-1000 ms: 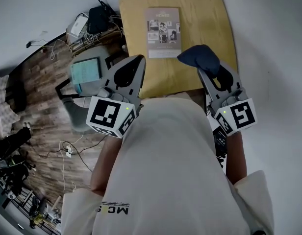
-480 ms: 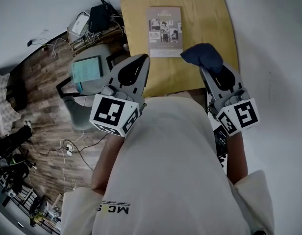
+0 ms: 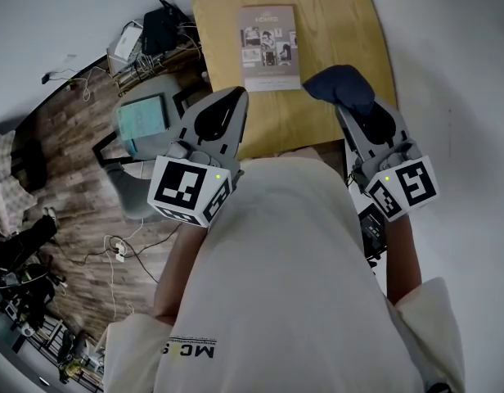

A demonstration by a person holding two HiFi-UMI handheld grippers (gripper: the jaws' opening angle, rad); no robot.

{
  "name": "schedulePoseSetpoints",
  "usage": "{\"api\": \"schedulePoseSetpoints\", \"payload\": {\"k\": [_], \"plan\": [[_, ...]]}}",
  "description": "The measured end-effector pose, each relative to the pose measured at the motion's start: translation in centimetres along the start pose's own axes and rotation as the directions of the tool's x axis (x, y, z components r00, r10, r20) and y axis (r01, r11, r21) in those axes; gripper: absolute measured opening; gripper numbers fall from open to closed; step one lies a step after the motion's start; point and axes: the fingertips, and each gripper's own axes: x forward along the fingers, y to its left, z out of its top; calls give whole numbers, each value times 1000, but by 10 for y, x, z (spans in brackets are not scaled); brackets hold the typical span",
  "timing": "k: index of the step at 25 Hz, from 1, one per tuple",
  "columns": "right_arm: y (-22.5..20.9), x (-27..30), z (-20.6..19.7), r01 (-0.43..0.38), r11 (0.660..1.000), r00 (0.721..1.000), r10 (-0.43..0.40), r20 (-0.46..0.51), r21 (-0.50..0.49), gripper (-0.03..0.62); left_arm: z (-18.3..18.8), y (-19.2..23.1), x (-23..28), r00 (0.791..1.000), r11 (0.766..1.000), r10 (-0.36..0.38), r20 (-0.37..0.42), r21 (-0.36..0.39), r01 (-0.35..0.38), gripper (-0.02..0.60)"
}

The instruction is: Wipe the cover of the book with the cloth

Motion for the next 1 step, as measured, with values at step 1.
{"api": "schedulePoseSetpoints", "payload": {"k": [1], "plan": [[-1, -1, 0, 2, 1000, 1000, -2, 1, 1, 149, 0, -1, 1, 1000, 1000, -2, 0, 0, 2, 9]]}}
